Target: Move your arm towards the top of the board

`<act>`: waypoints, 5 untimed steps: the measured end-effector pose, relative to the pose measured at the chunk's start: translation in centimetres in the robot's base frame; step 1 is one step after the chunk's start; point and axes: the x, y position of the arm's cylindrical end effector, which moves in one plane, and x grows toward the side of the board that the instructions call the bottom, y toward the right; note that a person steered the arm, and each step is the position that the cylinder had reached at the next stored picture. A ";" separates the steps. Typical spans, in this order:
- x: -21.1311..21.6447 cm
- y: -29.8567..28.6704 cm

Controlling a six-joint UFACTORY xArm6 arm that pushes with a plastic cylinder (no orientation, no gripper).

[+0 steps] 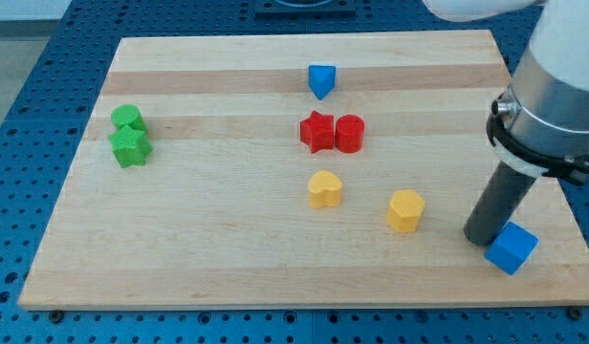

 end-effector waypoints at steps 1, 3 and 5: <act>0.0 0.0; -0.3 0.0; -3.5 0.0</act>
